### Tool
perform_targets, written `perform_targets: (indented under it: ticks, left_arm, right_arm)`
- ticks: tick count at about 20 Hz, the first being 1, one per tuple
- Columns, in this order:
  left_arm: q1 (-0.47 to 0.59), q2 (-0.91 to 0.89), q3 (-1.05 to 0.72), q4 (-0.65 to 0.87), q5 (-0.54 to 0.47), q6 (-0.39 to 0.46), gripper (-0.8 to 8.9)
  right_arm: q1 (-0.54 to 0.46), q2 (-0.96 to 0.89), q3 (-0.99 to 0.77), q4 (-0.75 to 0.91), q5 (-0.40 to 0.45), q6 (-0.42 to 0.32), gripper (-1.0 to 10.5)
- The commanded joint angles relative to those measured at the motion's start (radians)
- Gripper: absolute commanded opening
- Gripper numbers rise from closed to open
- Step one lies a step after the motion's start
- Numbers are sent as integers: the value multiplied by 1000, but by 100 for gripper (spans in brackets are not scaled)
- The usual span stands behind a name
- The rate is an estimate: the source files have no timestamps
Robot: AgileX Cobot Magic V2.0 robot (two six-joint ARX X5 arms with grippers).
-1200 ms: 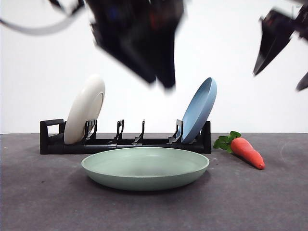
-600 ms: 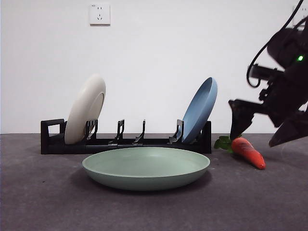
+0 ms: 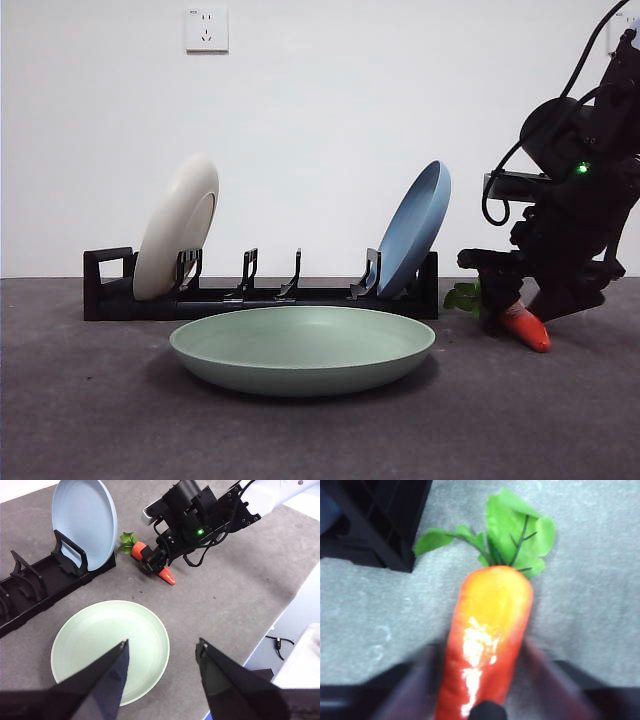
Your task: Take the green plate from the plate rack,put the plate on the table,take the carrot from the table,put the carrot in the plate
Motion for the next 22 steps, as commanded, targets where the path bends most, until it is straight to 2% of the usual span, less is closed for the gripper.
perform_targets:
  ticks: [1, 5, 10, 14, 18, 22]
  left_arm:
    - [-4, -1, -3, 1, -5, -14, 229]
    - [-4, -1, -3, -17, -5, -14, 229]
    - [-4, -1, -3, -40, -5, -14, 229]
    - [-4, -1, -3, -47, -4, -14, 229]
    - [-4, -1, -3, -49, -1, -14, 229]
    - [-4, -1, -3, -52, -2, -14, 229]
  right_arm:
    - [4, 17, -4, -9, -10, 19, -16]
    - [3, -62, -4, -88, -8, 27, -17]
    - [11, -371, -4, -302, -15, 35, -17]
    - [134, -600, -4, -412, -19, 55, -17]
    - [307, -575, -4, -402, -14, 84, -17]
    - [447, -419, -4, -302, -11, 96, -17]
